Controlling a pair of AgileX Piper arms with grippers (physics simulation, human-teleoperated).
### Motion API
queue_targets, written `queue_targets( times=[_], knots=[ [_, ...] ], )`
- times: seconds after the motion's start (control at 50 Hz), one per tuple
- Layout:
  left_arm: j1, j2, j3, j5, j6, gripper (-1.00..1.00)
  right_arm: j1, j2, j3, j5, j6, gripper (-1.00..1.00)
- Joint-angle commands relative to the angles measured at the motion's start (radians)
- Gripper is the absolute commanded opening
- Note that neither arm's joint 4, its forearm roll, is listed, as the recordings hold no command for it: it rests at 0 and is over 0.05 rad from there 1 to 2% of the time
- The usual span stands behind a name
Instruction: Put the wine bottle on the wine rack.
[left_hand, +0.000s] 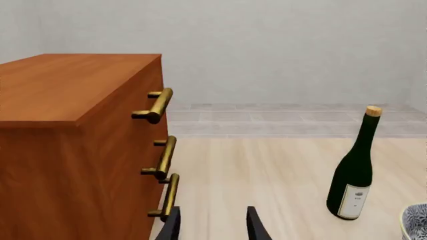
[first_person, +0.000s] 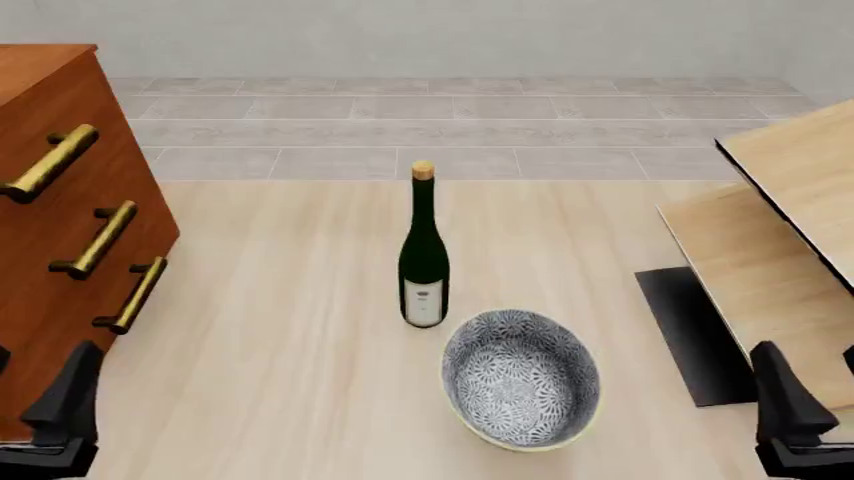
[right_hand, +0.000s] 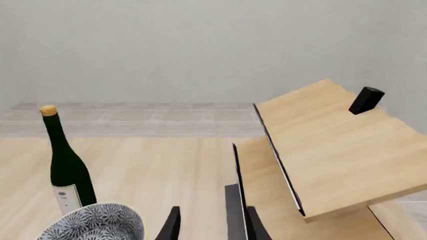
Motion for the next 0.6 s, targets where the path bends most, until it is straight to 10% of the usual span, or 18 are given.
queue_targets(
  times=[0.02, 0.6],
  knots=[
    [-0.003, 0.012, -0.005, -0.014, 0.002, 1.00, 0.001, 0.107, 0.000, -0.078, -0.025, 1.00],
    [-0.026, 0.054, -0.003, -0.054, 0.020, 1.00, 0.150, 0.572, -0.141, -0.391, -0.080, 1.00]
  ],
)
